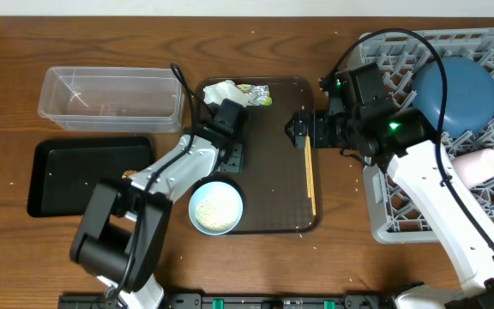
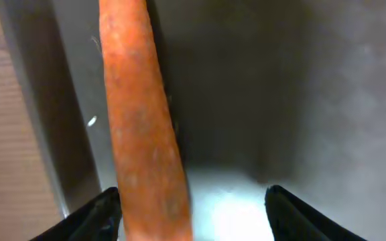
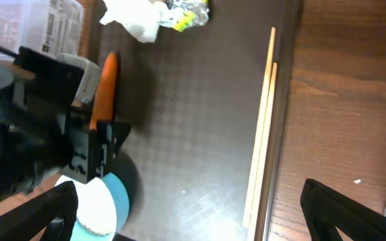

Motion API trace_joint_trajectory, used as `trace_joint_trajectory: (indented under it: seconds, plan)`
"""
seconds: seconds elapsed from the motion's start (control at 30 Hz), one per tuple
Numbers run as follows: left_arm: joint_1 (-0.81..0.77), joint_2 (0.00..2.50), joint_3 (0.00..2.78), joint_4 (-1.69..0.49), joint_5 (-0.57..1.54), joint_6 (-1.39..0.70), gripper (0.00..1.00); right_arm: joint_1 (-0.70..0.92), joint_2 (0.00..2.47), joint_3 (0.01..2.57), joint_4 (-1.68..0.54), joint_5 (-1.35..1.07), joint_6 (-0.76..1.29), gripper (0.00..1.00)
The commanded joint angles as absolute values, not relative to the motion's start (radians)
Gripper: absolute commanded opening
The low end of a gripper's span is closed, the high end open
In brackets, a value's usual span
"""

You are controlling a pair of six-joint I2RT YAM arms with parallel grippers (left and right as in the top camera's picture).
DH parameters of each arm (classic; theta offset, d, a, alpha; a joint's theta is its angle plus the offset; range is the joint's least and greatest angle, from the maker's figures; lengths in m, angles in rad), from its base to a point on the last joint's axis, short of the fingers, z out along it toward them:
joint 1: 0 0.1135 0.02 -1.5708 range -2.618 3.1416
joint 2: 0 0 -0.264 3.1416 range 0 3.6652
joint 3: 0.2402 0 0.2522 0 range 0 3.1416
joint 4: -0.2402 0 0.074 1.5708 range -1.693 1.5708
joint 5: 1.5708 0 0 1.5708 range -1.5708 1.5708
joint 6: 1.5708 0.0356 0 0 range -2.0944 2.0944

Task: Sort waste into correct bins and load items into the dishwasher rack
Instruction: 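Reach left gripper to the orange carrot on the tray and grasp it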

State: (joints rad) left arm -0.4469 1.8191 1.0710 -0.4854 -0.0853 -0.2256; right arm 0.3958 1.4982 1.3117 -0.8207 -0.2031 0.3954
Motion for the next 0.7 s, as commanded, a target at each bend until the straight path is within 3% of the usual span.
trace_joint_trajectory:
  seconds: [0.0,0.07,0.23,0.67]
  plan:
    - [-0.44,1.846,1.07,-0.476,-0.097,-0.21,0.63,0.4,1.494,1.314,-0.83,-0.184,0.419,0.99]
    - [-0.44,1.85,1.07,-0.472,-0.098,-0.21,0.56,0.4,1.494,1.314,-0.83,-0.183,0.418,0.99]
    - [-0.423,1.847,1.071,-0.47,-0.097,-0.21,0.27,0.399,1.494,1.314,-0.83,-0.173,0.419,0.99]
    - [-0.337,1.57,1.105,-0.575,-0.097,-0.252,0.23,0.398,1.494,1.314,-0.822,-0.156,0.419,0.99]
